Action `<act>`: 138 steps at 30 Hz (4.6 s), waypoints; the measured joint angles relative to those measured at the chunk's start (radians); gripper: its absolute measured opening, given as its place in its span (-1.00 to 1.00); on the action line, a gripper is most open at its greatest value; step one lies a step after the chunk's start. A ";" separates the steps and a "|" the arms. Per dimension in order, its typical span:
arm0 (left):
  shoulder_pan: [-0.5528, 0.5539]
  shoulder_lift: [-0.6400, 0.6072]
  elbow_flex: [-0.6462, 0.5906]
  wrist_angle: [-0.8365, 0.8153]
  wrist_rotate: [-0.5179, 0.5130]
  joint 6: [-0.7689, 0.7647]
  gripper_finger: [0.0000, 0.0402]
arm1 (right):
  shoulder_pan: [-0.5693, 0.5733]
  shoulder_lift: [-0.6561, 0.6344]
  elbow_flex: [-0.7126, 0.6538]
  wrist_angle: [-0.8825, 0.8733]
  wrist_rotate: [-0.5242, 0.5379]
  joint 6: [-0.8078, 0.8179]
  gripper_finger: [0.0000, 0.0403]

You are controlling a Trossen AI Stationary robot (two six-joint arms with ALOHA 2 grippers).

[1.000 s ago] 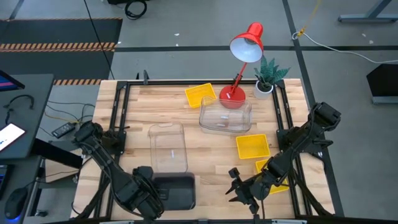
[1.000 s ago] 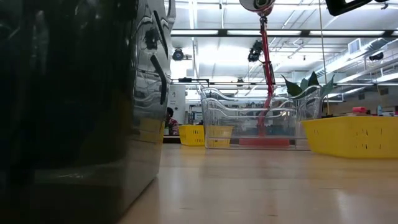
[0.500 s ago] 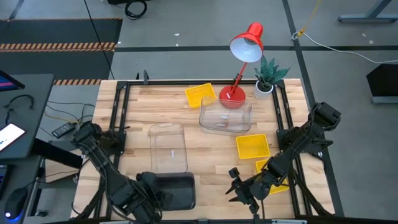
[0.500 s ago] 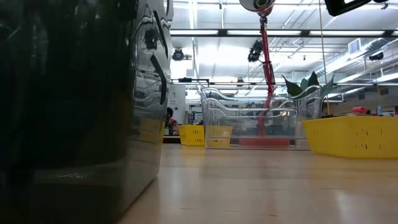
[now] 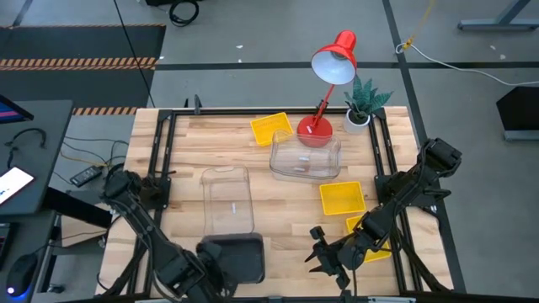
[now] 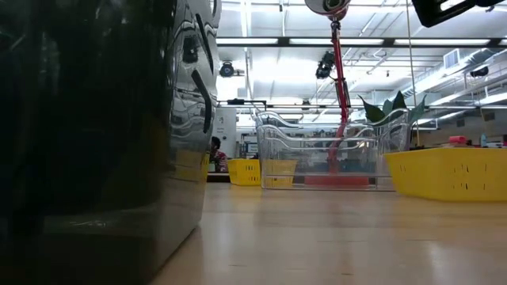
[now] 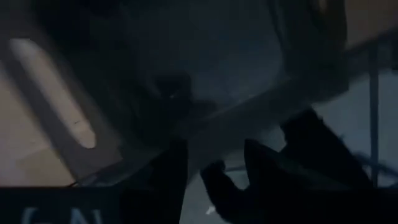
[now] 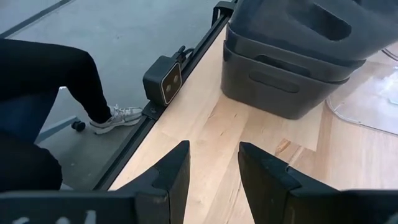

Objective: Stack baskets by color
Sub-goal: Stack the black bin on the left black bin, then stack the top yellow bin on the middle yellow bin

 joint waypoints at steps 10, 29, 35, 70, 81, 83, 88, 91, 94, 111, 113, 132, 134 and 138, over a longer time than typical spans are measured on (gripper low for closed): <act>0.014 0.054 0.000 0.052 -0.020 0.163 -0.25 | -0.005 0.000 0.007 0.007 -0.002 0.012 -0.30; 0.111 0.036 0.014 0.111 -0.560 0.982 -0.27 | -0.153 -0.126 0.023 -0.045 -0.037 -0.068 -0.30; 0.176 0.036 0.014 0.189 -0.532 1.475 -0.28 | -0.255 -0.167 0.023 -0.047 -0.034 -0.105 -0.30; 0.690 -0.376 -0.512 0.388 -0.200 2.388 -0.55 | -0.221 -0.138 0.021 -0.306 0.400 0.589 -0.30; 1.020 -0.387 -0.603 0.601 0.072 2.455 -0.65 | -0.260 -0.137 0.021 -0.260 0.404 0.491 -0.30; 1.073 -0.384 -0.603 0.649 0.100 2.417 -0.64 | -0.270 -0.137 0.021 -0.261 0.404 0.476 -0.30; 1.174 -0.344 -0.603 0.670 0.105 2.374 -0.59 | -0.295 -0.126 0.022 -0.254 0.404 0.474 -0.30; 1.213 -0.308 -0.586 0.627 0.062 2.382 -0.55 | -0.294 -0.126 0.022 -0.252 0.403 0.471 -0.30; 1.237 -0.268 -0.523 0.569 0.049 2.375 -0.50 | -0.291 -0.126 0.022 -0.250 0.404 0.456 -0.30; 1.239 0.011 -0.257 0.310 -0.065 2.493 -0.18 | -0.286 -0.127 0.022 -0.251 0.333 0.348 -0.30; 1.232 0.020 -0.256 0.306 -0.069 2.498 -0.07 | -0.280 -0.127 0.022 -0.249 0.324 0.366 -0.30; 1.197 0.097 -0.256 0.492 -0.139 2.363 0.14 | -0.231 -0.127 0.021 -0.165 0.328 0.412 -0.30; 1.198 0.110 -0.257 0.498 -0.149 2.363 0.11 | -0.231 -0.127 0.022 -0.177 0.325 0.409 -0.30; 1.204 0.129 -0.256 0.501 -0.177 2.362 0.06 | -0.232 -0.128 0.021 -0.208 0.325 0.378 -0.30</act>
